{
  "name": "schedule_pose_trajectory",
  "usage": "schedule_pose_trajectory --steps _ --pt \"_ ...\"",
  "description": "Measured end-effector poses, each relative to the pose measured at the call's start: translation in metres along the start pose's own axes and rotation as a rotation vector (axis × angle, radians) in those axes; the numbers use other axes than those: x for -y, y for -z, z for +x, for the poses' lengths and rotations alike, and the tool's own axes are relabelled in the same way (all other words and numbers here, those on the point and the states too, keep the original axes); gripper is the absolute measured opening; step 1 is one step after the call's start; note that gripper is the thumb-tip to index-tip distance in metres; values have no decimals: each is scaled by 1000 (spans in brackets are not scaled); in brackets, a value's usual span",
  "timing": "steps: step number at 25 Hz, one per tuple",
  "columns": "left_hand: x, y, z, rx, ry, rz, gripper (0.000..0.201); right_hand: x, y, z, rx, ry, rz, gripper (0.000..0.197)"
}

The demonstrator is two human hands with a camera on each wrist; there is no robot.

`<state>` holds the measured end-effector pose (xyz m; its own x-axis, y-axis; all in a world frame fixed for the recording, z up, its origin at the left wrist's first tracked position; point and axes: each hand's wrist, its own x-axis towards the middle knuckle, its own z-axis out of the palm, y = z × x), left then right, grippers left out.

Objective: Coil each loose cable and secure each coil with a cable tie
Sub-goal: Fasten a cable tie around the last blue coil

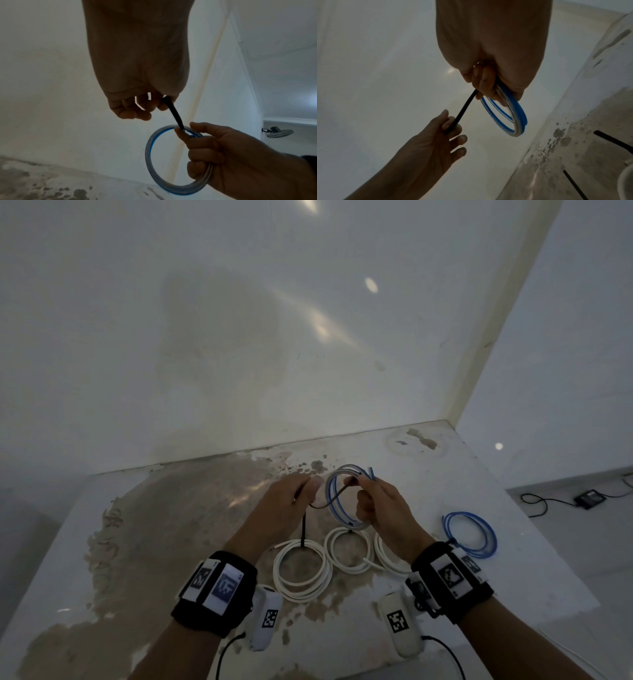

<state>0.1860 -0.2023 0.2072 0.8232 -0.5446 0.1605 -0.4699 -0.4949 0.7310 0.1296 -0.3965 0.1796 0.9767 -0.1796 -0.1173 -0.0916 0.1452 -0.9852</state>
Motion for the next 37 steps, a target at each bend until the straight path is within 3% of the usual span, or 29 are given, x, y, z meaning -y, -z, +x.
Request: schedule_pose_trajectory --steps 4,7,10,13,18,21,23,25,28,37 --pt "2 3 7 -3 2 108 39 5 0 0 13 -89 63 32" --pt "3 3 13 64 23 125 31 10 1 -4 43 -170 133 26" --pt "-7 -4 15 15 6 116 19 17 4 -6 117 -245 256 30" --pt "-12 -9 13 -34 31 103 23 22 8 -6 191 -285 359 33" --pt "-13 -12 11 18 16 37 33 22 12 -5 254 -311 411 34" --pt "-22 -19 7 -171 11 -119 27 22 7 -7 264 -279 340 36" --pt "-27 -25 5 -223 -3 -215 22 22 1 -8 237 -241 231 47" --pt "-26 -29 6 -230 -2 -304 18 23 -5 -9 201 -194 85 56" --pt "-25 -28 7 -218 6 -412 20 27 -9 -9 188 -136 -80 56" --pt "-25 -22 3 -159 -14 -528 36 34 -10 -10 62 49 -91 34"
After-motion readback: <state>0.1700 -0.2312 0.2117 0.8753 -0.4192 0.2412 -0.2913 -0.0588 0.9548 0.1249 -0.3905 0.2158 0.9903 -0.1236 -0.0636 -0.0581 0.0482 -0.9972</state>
